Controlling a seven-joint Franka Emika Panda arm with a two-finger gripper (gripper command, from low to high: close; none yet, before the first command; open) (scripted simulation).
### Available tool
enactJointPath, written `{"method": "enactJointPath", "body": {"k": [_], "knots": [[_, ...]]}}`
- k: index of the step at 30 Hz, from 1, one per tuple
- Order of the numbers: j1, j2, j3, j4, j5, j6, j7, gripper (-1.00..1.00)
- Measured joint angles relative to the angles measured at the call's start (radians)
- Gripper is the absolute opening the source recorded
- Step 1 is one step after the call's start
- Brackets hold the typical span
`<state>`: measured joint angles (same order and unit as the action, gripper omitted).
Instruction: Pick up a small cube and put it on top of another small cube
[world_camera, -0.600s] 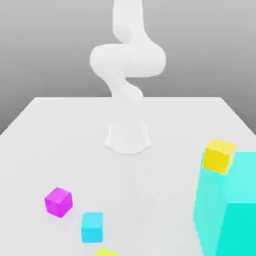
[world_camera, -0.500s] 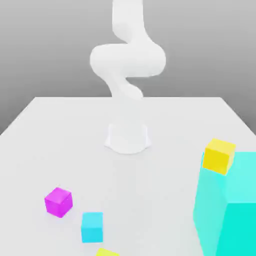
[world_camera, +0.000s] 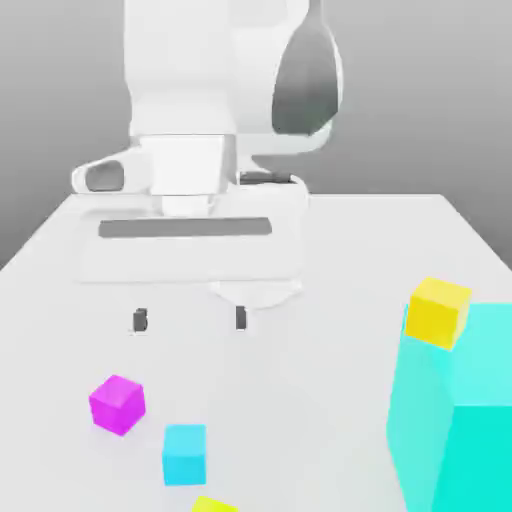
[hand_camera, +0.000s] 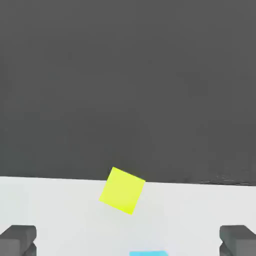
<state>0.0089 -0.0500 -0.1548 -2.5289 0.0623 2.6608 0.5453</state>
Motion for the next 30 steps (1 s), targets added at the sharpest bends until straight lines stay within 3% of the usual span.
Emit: {"method": "enactJointPath", "body": {"k": [6,11,12,20,24,30], "knots": [[-0.036,0.217,0.001,-0.059,0.019,0.109,-0.070,0.00],[-0.085,0.398,0.059,-0.034,0.075,0.248,-0.120,0.00],[-0.094,0.421,0.069,-0.030,0.082,0.266,-0.125,-1.00],[-0.089,0.396,0.061,-0.035,0.069,0.246,-0.115,-1.00],[-0.067,0.262,0.028,-0.061,0.016,0.139,-0.075,-1.00],[0.044,0.104,0.107,0.027,0.013,-0.107,-0.023,-1.00]]}}
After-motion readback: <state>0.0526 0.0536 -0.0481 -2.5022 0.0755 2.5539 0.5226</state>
